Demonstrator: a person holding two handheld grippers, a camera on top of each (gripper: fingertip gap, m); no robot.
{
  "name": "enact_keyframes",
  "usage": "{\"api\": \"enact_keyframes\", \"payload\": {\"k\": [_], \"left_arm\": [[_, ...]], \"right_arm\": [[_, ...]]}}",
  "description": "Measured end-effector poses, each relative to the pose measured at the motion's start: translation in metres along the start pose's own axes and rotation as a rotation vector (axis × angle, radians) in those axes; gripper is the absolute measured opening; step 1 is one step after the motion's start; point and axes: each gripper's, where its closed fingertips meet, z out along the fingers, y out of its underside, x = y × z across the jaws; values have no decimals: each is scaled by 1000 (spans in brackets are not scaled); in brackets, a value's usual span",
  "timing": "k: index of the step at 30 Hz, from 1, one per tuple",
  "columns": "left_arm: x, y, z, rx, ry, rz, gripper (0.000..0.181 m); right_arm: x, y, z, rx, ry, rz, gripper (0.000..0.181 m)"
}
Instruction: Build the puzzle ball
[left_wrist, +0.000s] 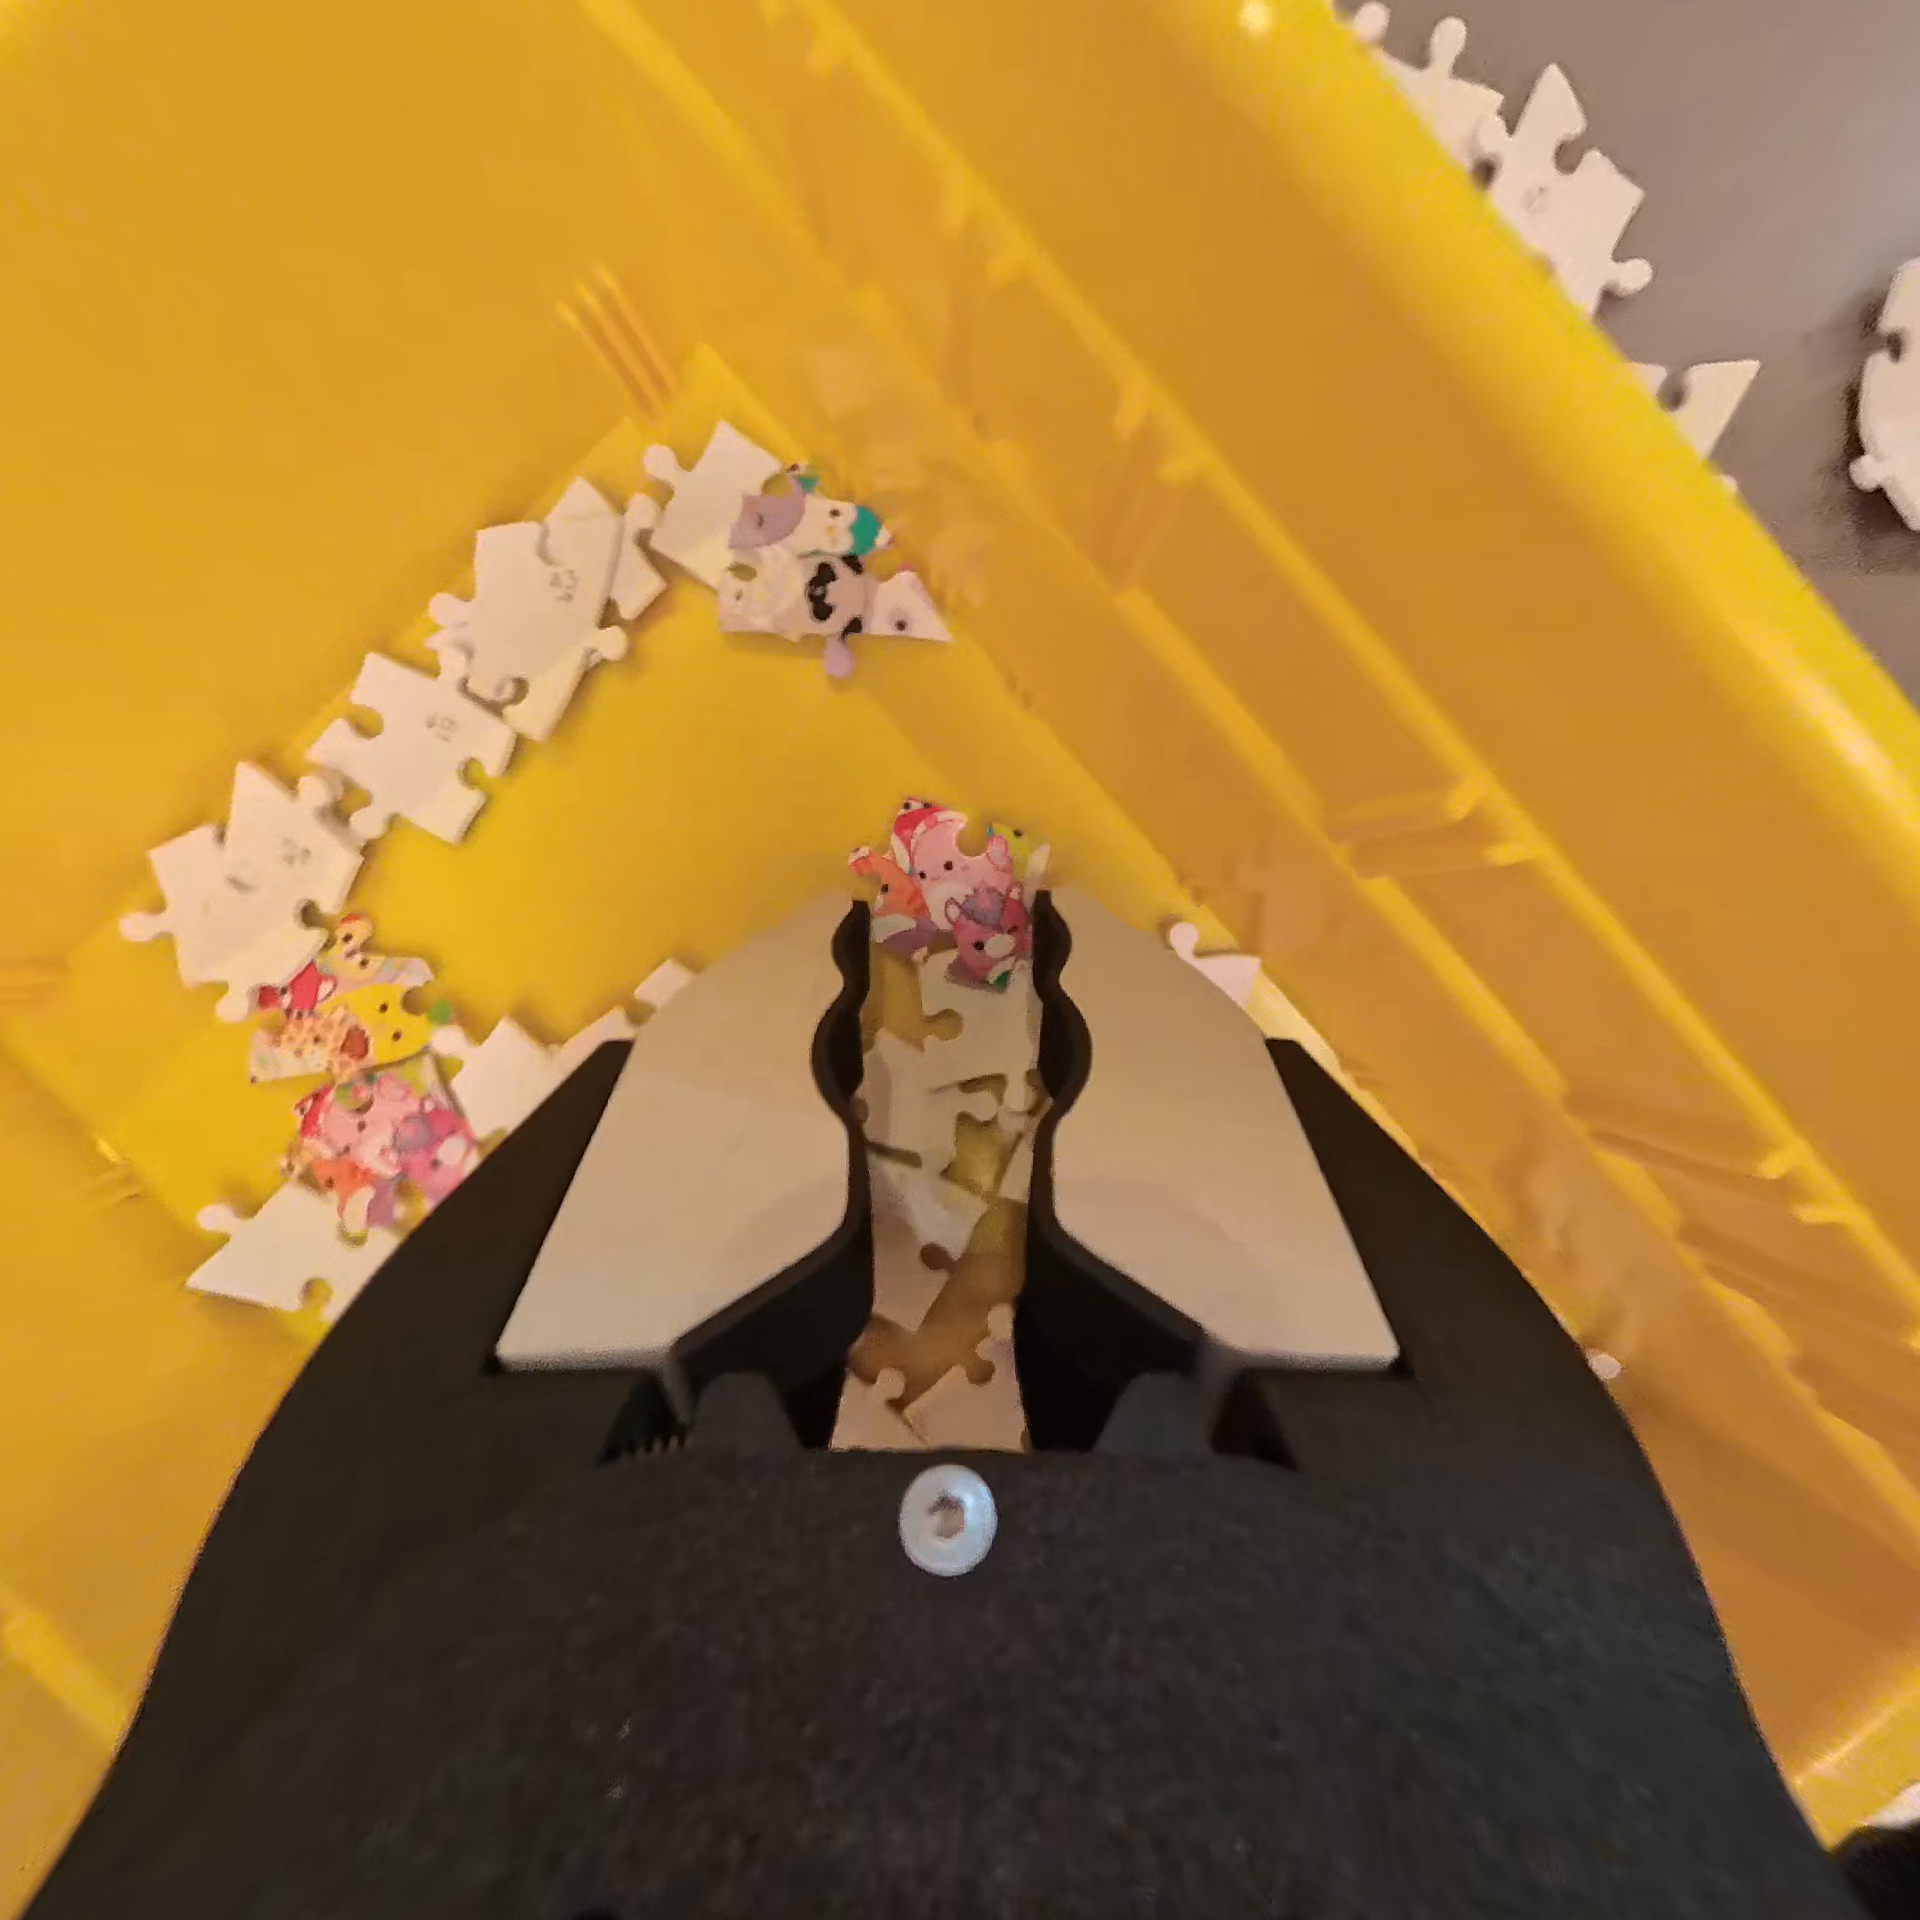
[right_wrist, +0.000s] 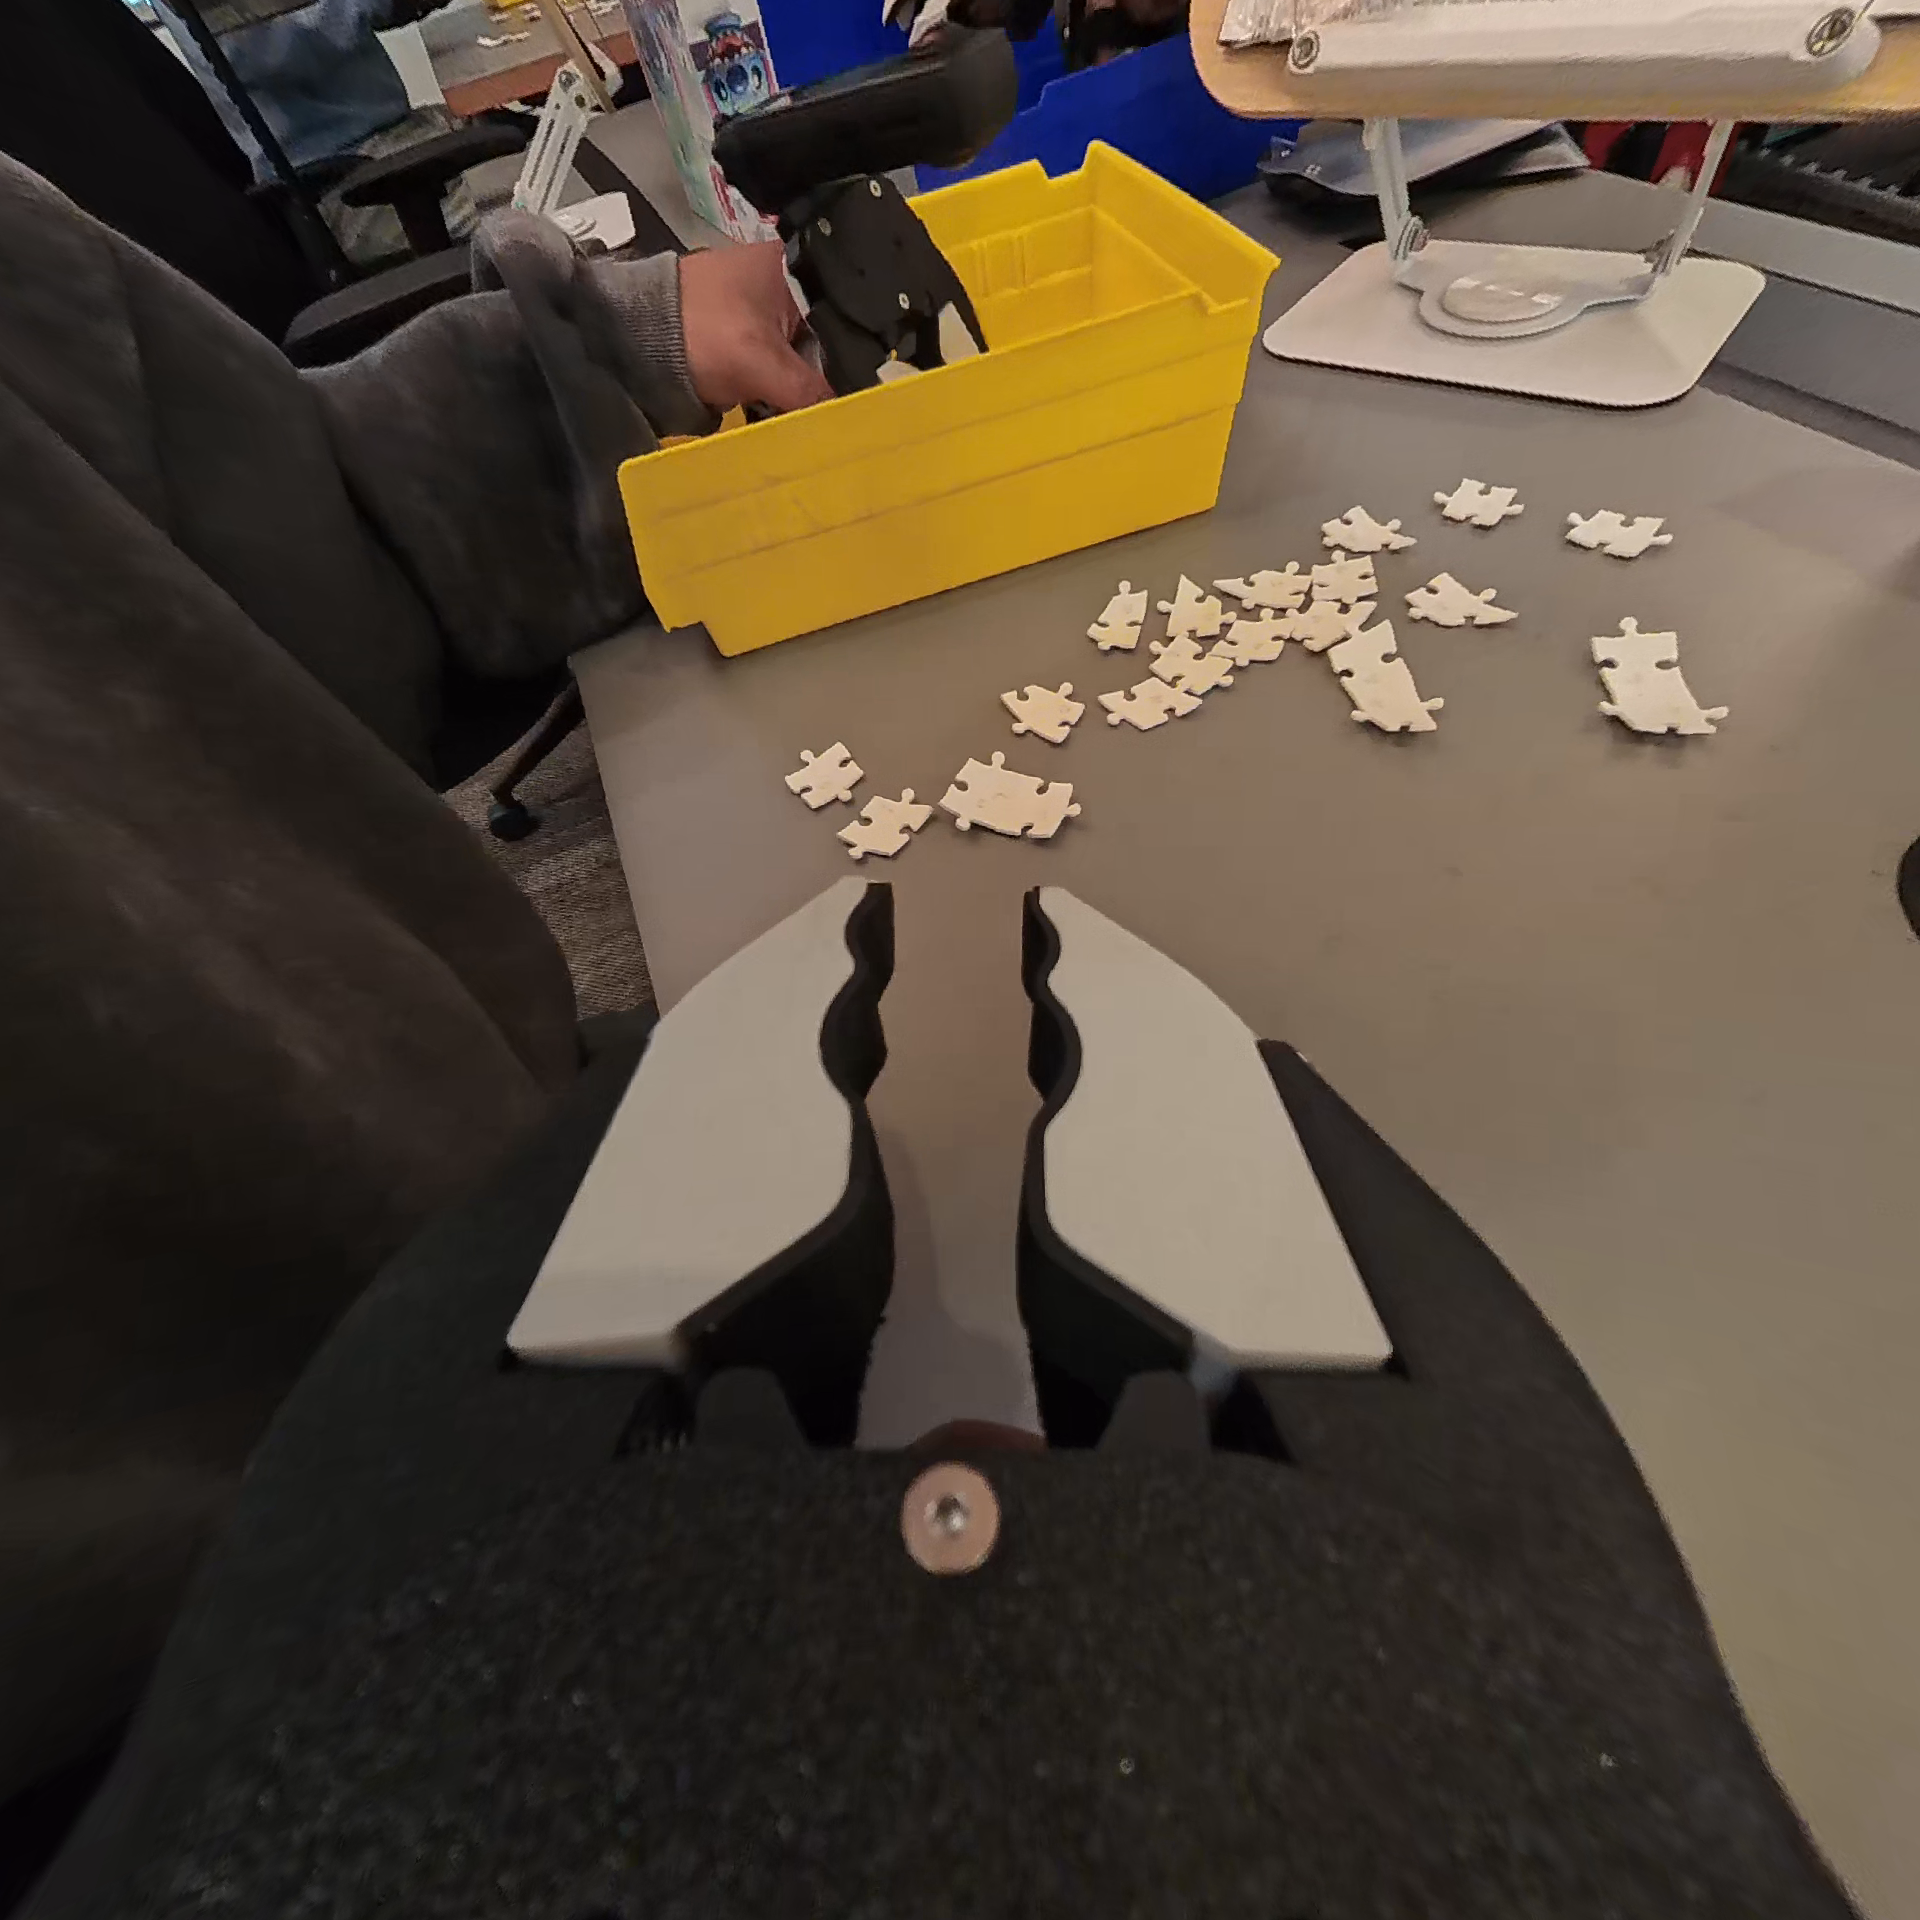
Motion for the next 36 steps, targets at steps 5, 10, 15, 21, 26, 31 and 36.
{"api": "enact_keyframes", "payload": {"k": [5, 10, 15, 21, 26, 31, 36], "left_arm": [[0, -24, -48, 292, 100, -218, 29], [42, -81, -165, 876, 585, -413, 29], [93, -115, -204, 1003, 911, -438, 29], [151, -156, -201, 986, 1094, -437, 29], [203, -183, -192, 948, 1246, -400, 29], [269, -192, -173, 885, 1410, -370, 29], [316, -178, -166, 878, 1526, -357, 29]], "right_arm": [[2, -7, -8, 19, 4, -33, 22], [6, -15, -7, 13, -29, -123, 22], [2, -58, 11, 114, -104, -225, 22], [-15, -74, 18, 190, -261, -207, 22], [-21, -94, 3, 238, -287, -226, 22], [-47, -106, -5, 304, -422, -200, 22], [-83, -98, -8, 290, -564, -253, 22]]}}
